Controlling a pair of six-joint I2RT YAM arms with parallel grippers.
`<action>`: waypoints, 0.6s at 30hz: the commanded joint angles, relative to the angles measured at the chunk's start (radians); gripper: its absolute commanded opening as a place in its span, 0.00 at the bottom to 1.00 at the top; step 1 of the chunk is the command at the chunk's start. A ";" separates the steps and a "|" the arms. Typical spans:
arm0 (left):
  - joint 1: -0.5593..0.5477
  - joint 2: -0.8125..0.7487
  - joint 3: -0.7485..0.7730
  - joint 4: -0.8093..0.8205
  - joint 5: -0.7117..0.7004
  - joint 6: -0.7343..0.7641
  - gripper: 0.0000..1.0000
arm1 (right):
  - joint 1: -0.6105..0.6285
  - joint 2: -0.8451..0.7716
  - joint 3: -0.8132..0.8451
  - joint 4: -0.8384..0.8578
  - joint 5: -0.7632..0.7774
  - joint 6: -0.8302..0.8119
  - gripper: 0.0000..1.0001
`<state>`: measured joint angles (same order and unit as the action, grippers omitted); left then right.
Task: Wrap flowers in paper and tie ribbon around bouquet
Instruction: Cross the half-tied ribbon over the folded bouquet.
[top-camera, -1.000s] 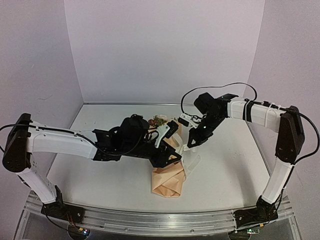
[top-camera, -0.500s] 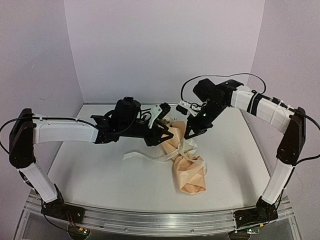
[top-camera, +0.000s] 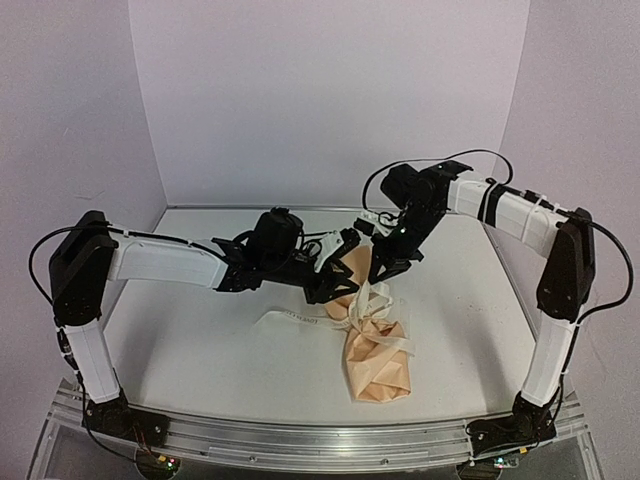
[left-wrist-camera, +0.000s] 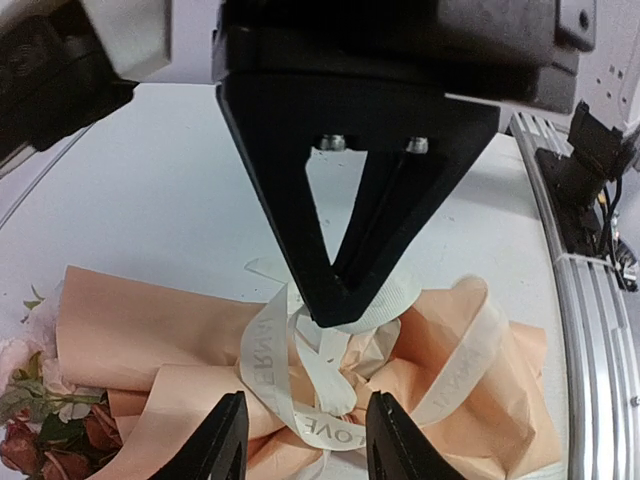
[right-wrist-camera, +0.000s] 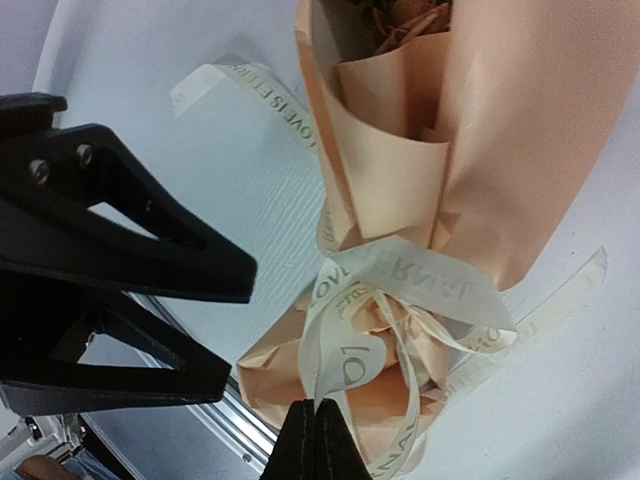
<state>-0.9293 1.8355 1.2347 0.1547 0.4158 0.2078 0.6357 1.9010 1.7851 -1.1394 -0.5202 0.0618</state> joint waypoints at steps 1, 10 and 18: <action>0.022 -0.013 -0.042 0.207 -0.029 -0.178 0.42 | -0.046 0.044 0.024 -0.007 0.040 -0.018 0.00; 0.034 -0.075 -0.162 0.277 0.004 -0.246 0.42 | -0.048 0.027 -0.337 0.338 0.103 0.015 0.00; 0.047 -0.082 -0.146 0.196 0.109 -0.157 0.42 | 0.013 -0.067 -0.453 0.462 0.153 0.083 0.00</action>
<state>-0.8903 1.7965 1.0623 0.3591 0.4448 -0.0099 0.6148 1.9389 1.3259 -0.7733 -0.4084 0.1050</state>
